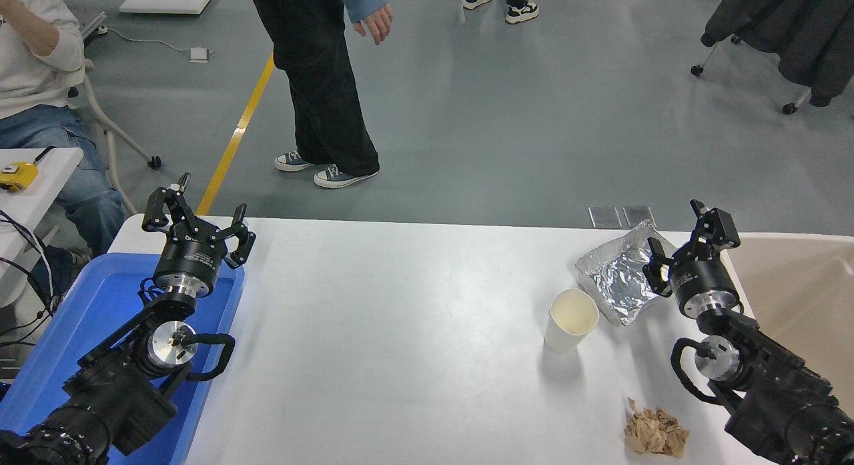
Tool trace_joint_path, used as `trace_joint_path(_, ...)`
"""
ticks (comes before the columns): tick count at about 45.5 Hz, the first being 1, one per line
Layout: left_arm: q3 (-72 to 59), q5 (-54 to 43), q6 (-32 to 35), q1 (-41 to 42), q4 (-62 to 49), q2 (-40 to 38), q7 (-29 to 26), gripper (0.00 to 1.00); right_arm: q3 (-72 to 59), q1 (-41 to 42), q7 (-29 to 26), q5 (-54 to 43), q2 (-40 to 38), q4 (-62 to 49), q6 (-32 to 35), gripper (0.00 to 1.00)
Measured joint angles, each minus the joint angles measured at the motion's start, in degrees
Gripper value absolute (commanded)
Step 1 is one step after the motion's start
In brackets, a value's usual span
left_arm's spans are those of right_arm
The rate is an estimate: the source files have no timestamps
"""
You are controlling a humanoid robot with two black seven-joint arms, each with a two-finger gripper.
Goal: Dispose of the paper cup in the dustbin
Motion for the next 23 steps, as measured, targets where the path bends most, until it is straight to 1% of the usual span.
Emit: trace_joint_path(23, -0.02, 0.00, 0.00, 0.00, 0.00, -0.01, 0.08, 1.00, 0.01, 0.21, 0.23, 0.17, 0.22, 0.25, 0.26, 1.00)
